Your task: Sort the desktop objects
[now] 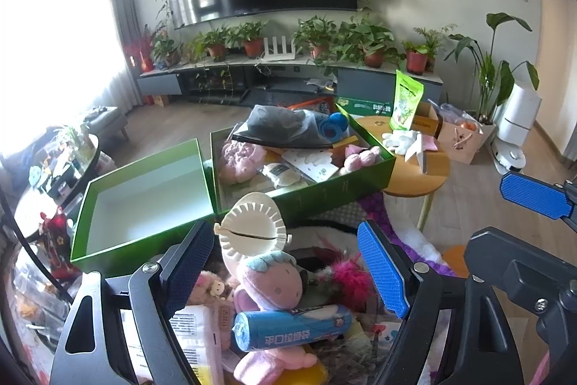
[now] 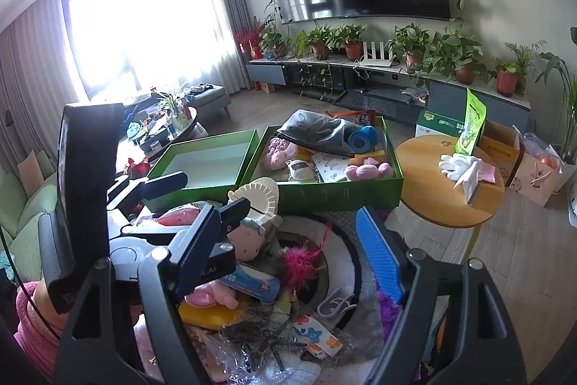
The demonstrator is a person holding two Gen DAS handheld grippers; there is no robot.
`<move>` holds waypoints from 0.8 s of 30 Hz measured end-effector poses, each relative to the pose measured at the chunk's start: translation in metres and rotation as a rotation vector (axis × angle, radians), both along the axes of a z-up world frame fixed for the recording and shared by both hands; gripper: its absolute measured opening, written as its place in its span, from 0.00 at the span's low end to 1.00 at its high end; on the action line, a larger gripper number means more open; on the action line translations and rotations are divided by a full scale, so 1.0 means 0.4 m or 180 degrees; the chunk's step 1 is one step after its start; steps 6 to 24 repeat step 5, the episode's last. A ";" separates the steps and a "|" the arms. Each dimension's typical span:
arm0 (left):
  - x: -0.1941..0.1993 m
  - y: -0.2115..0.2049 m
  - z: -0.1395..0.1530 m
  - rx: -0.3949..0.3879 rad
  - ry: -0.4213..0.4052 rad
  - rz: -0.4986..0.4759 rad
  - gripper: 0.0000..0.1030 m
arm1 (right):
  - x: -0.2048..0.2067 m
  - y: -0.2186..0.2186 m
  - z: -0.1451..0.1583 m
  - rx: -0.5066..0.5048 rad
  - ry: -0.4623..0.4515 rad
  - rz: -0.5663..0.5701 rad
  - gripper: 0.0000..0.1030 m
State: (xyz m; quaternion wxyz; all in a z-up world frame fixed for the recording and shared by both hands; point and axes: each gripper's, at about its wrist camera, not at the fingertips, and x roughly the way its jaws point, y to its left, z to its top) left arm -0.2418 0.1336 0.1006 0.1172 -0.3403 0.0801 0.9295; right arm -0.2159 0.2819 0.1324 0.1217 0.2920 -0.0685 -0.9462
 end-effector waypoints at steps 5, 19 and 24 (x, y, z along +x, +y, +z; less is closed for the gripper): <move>0.005 0.003 0.000 0.0001 -0.0005 0.0020 0.80 | 0.002 0.004 -0.004 -0.0022 -0.0024 -0.0001 0.76; 0.005 0.003 0.000 0.0001 -0.0005 0.0020 0.80 | 0.002 0.004 -0.004 -0.0022 -0.0024 -0.0001 0.76; 0.005 0.003 0.000 0.0001 -0.0005 0.0020 0.80 | 0.002 0.004 -0.004 -0.0022 -0.0024 -0.0001 0.76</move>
